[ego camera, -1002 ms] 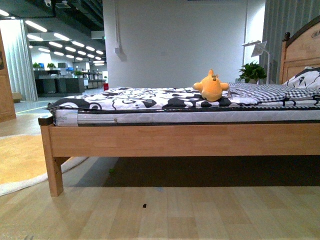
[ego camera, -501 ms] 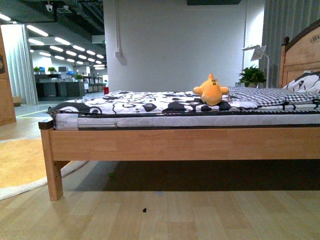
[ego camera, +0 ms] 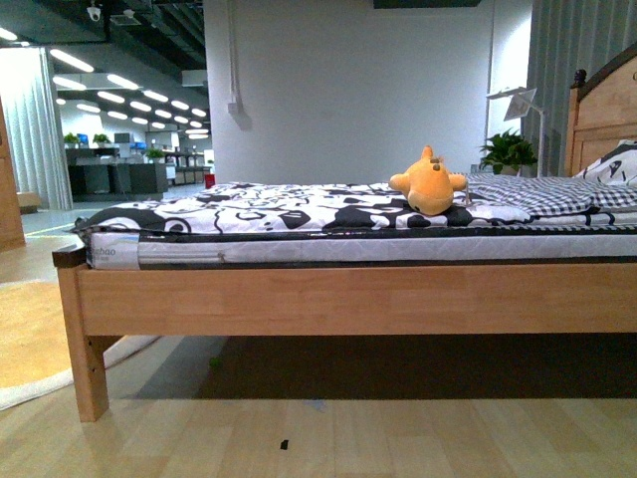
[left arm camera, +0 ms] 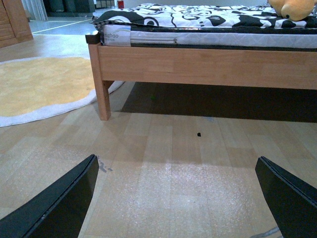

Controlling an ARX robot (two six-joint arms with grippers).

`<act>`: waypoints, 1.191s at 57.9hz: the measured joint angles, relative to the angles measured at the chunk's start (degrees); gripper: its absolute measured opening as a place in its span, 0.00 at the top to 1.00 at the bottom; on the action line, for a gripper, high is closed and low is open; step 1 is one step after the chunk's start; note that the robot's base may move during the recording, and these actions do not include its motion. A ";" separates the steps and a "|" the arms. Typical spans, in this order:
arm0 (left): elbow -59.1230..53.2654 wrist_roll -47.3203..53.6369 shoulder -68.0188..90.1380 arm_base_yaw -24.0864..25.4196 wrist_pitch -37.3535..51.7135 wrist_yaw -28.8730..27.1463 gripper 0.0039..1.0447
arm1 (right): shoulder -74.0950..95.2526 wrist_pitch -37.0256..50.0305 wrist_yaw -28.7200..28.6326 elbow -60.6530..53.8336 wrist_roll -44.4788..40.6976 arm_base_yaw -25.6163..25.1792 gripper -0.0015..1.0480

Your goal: Put away toys

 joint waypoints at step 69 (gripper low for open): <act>0.00 0.00 0.00 0.04 0.00 0.09 0.06 | 0.00 0.00 0.04 0.00 0.00 0.00 0.06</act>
